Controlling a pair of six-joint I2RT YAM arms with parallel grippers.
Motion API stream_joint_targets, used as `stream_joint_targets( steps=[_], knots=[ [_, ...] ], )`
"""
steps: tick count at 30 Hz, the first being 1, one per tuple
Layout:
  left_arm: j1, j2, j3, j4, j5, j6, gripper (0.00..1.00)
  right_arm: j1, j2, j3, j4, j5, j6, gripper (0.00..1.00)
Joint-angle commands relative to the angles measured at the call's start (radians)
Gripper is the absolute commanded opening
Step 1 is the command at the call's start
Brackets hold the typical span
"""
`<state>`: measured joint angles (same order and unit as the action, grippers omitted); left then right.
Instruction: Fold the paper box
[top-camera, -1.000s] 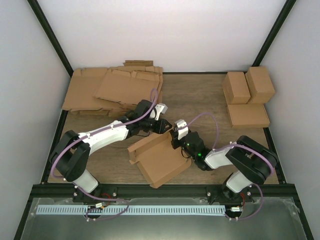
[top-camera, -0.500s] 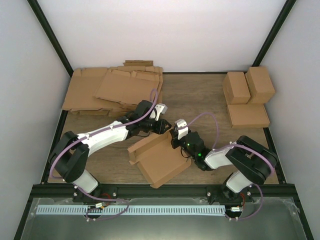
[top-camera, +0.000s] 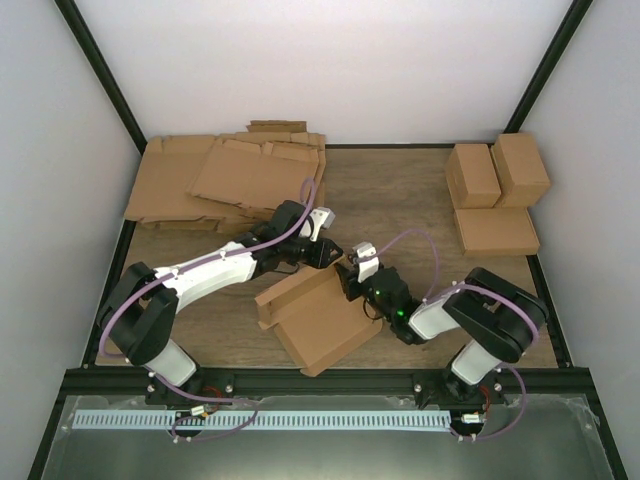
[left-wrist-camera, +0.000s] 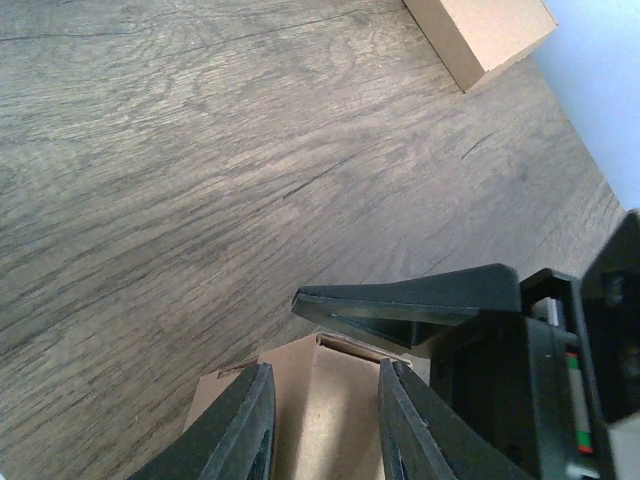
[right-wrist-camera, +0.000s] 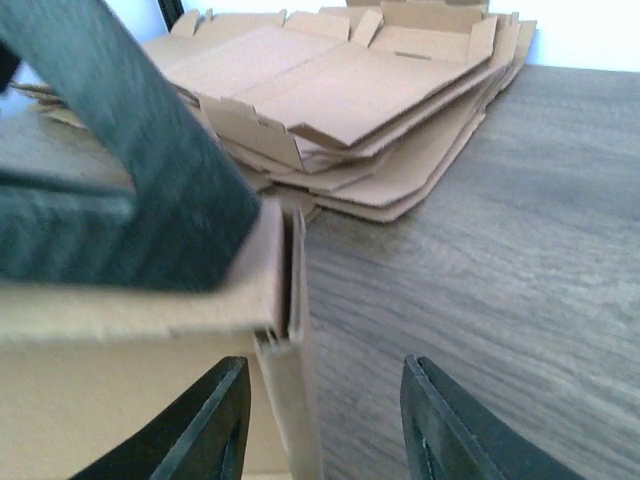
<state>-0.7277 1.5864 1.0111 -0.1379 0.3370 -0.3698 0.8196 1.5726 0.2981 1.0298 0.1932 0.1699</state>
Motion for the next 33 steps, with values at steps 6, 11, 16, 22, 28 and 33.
stream_joint_targets(
  steps=[6,11,16,22,28,33],
  knots=[
    [-0.007,-0.003,-0.017,-0.069,-0.030,0.019,0.31,0.003,0.136,-0.043,0.176,-0.010,0.054,0.48],
    [-0.007,-0.015,-0.025,-0.071,-0.039,0.023,0.31,0.003,0.203,-0.015,0.176,0.006,0.056,0.39],
    [-0.006,-0.019,-0.029,-0.072,-0.036,0.025,0.31,0.003,0.225,0.010,0.155,0.013,0.052,0.25],
    [-0.007,-0.025,-0.022,-0.074,-0.033,0.026,0.32,0.003,0.186,0.011,0.126,0.005,0.040,0.13],
    [-0.028,-0.141,0.006,-0.113,-0.109,0.007,0.67,0.003,0.104,0.005,0.067,0.025,0.064,0.02],
    [-0.040,-0.329,0.033,-0.195,-0.199,-0.009,0.87,-0.021,0.028,-0.010,0.011,0.066,0.150,0.01]
  ],
)
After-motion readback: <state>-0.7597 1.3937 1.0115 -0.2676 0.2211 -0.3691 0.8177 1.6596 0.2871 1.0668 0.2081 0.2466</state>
